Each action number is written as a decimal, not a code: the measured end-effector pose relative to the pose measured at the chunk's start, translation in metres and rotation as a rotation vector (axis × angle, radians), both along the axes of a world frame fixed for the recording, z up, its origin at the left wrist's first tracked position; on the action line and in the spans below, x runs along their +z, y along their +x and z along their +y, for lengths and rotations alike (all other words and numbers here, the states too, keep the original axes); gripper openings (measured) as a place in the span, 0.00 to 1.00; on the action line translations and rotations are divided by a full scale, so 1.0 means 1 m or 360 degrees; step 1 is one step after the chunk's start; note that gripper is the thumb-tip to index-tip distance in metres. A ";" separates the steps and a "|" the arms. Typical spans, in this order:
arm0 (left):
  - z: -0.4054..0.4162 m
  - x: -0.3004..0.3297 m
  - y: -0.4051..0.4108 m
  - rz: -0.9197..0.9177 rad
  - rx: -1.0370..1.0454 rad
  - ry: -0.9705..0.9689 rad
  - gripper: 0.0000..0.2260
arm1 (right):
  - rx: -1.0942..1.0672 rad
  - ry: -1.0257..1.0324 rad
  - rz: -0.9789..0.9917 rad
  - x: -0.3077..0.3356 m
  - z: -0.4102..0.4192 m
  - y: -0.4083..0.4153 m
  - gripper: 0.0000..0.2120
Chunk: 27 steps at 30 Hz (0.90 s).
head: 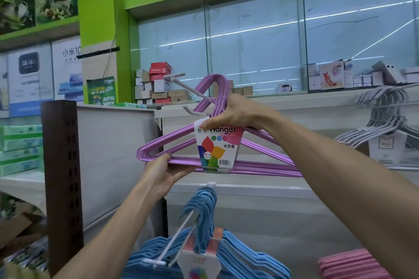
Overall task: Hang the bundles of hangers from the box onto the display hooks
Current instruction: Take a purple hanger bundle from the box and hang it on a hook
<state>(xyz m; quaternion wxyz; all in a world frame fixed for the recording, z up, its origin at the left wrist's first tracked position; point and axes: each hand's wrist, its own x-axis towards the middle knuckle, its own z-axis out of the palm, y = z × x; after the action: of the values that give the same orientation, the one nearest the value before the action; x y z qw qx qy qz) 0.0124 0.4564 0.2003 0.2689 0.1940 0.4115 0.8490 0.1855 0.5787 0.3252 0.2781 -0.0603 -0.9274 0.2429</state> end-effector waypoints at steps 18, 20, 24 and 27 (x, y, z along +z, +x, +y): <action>0.005 -0.021 -0.026 -0.0048 -0.0085 -0.0104 0.13 | -0.0500 0.0456 -0.0135 -0.023 0.012 -0.040 0.25; 0.009 -0.022 -0.028 -0.0050 -0.0099 -0.0101 0.14 | -0.0624 0.0624 -0.0156 -0.022 0.014 -0.041 0.32; 0.016 -0.025 -0.031 -0.0046 -0.0087 -0.0124 0.13 | -0.0696 0.0755 -0.0138 -0.023 0.016 -0.042 0.35; 0.014 -0.027 -0.035 -0.0031 -0.0106 -0.0145 0.13 | -0.0651 0.0706 -0.0083 -0.027 0.015 -0.040 0.32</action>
<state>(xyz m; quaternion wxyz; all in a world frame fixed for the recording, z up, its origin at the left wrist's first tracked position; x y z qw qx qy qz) -0.0224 0.4703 0.1731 0.3096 0.1868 0.4402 0.8219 0.1457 0.5933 0.2983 0.3037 -0.1898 -0.9332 -0.0283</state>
